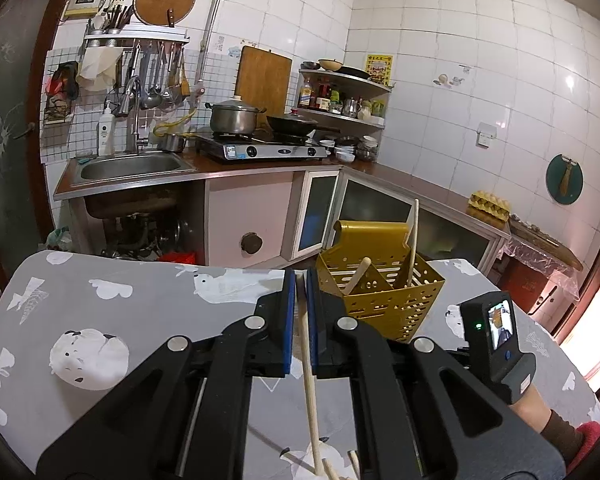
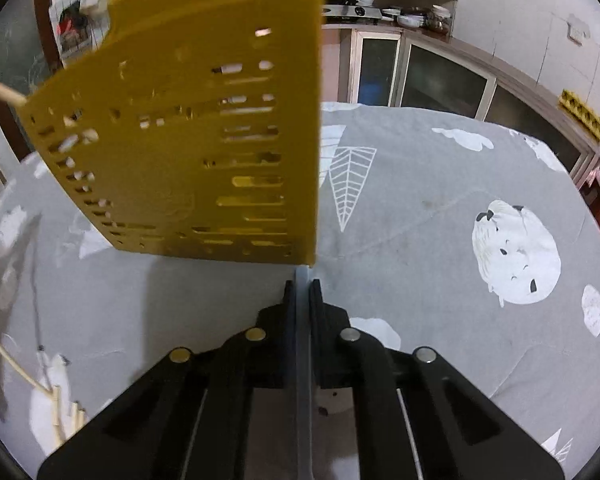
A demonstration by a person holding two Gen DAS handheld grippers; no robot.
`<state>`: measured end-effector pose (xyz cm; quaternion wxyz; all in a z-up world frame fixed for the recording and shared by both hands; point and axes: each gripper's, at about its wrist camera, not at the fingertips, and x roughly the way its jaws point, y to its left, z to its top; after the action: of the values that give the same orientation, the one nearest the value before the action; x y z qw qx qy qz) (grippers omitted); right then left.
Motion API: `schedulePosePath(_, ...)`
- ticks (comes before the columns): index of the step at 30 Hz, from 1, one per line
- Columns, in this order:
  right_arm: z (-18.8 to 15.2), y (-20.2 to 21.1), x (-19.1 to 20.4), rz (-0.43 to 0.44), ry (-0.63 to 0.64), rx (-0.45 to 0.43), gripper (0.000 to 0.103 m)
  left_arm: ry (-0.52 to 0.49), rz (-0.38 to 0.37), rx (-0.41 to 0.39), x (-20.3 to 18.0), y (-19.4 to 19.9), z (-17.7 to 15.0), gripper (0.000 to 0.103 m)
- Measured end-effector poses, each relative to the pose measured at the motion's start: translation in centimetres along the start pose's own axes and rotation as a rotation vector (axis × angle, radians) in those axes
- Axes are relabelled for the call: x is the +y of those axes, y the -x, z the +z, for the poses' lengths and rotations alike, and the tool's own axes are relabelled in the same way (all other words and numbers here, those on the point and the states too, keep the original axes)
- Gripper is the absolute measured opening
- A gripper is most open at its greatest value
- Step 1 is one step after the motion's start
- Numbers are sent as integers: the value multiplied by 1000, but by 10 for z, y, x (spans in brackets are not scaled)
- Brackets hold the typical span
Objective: Organize utensils
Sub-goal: 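Lower the chopstick into the holder with the left tool while the right tool lowers the spoon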
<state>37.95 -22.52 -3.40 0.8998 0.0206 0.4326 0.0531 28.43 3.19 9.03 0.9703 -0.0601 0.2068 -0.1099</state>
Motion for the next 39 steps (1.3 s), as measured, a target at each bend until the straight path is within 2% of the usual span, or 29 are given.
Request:
schedulePosePath(6,-5,44,-8,33,-48,-109,7,-16,-11,-8,-8,4,-3,4)
schedulePosePath(14,-16,116,-8,49,-50,-349,7,-13,-23,-30,-12,17,-2,3)
schedulePosePath(18,-14,138,-6,30,-27,-449,7,-19,-24,-54,-16,28,-1,3)
schedulePosePath(30,-10,168,-12,33,-34,-548,7,-30,-22,-101,-22,54,5,3)
schedulePosePath(39,11,198,-6,44,-23,-613,7,-54,-37,-161,-38,74,28,3)
